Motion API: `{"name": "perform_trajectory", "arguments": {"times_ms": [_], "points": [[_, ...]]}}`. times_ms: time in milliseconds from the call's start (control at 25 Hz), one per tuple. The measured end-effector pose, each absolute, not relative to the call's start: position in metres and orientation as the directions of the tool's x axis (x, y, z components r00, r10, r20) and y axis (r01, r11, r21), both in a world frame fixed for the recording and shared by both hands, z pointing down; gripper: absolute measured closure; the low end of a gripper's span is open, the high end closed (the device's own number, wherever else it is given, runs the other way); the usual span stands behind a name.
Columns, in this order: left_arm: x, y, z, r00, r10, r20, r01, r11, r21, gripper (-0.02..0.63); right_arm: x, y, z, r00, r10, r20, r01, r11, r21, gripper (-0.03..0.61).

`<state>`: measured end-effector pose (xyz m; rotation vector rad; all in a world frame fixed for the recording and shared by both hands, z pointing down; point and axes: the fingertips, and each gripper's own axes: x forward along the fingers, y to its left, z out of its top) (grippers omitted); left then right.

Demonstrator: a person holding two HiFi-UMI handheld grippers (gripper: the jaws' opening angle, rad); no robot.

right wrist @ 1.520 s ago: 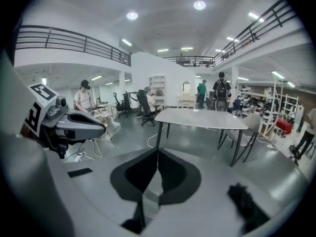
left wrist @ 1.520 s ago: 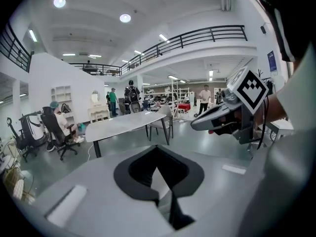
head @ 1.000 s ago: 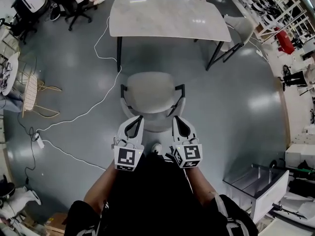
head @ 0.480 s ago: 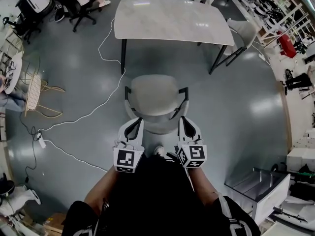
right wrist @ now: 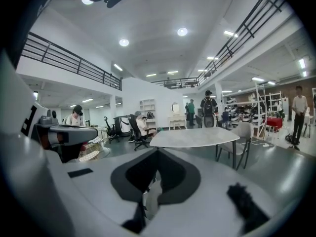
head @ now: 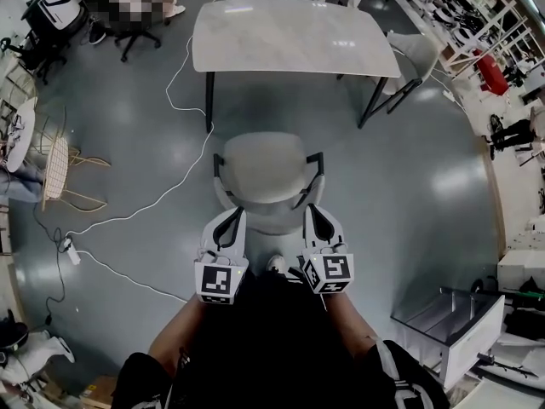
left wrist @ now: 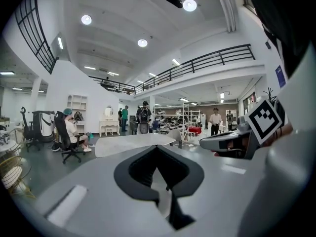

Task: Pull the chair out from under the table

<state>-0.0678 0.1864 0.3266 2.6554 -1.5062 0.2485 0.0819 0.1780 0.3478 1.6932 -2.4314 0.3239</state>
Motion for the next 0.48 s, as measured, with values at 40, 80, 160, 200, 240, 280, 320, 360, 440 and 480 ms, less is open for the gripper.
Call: {"name": "perform_trajectory", "arguments": {"times_ms": [40,80,160,200,240,280,320,360,440,480], "points": [[-0.0677,0.1872,0.3262,0.504,-0.845,0.178,-0.858,-0.514,-0.011,0.606,0.0815,0.1789,0.3474,-0.347,-0.903,0.253,-0.938,0.336,-0.084,0.563],[-0.0672,0.1881,0.3258,0.505,-0.845,0.177,-0.857,-0.515,-0.012,0.606,0.0814,0.1797,0.3471,-0.348,-0.903,0.252,-0.937,0.338,-0.084,0.563],[-0.0663,0.1895,0.3252,0.507,-0.844,0.175,-0.856,-0.517,-0.014,0.606,0.0815,0.1811,0.3468,-0.351,-0.903,0.249,-0.936,0.342,-0.083,0.563],[-0.0663,0.1902,0.3249,0.507,-0.844,0.174,-0.856,-0.517,-0.014,0.606,0.0812,0.182,0.3469,-0.353,-0.902,0.249,-0.936,0.344,-0.082,0.563],[-0.0667,0.191,0.3247,0.506,-0.845,0.174,-0.856,-0.516,-0.013,0.606,0.0808,0.183,0.3473,-0.354,-0.901,0.251,-0.935,0.345,-0.082,0.563],[-0.0674,0.1916,0.3244,0.503,-0.846,0.175,-0.859,-0.512,-0.007,0.606,0.0804,0.1839,0.3481,-0.355,-0.9,0.253,-0.935,0.345,-0.084,0.563],[-0.0683,0.1921,0.324,0.498,-0.848,0.179,-0.863,-0.505,0.006,0.606,0.0799,0.1844,0.3489,-0.356,-0.899,0.255,-0.935,0.345,-0.085,0.563],[-0.0693,0.1924,0.3238,0.492,-0.851,0.185,-0.868,-0.497,0.023,0.606,0.0793,0.1847,0.3498,-0.356,-0.899,0.257,-0.935,0.345,-0.087,0.563],[-0.071,0.1927,0.3238,0.485,-0.854,0.191,-0.873,-0.486,0.043,0.606,0.0781,0.1851,0.3512,-0.356,-0.898,0.259,-0.935,0.345,-0.088,0.563],[-0.0718,0.1927,0.324,0.483,-0.854,0.192,-0.874,-0.483,0.049,0.606,0.0775,0.1854,0.3518,-0.355,-0.898,0.259,-0.935,0.344,-0.088,0.563]]}}
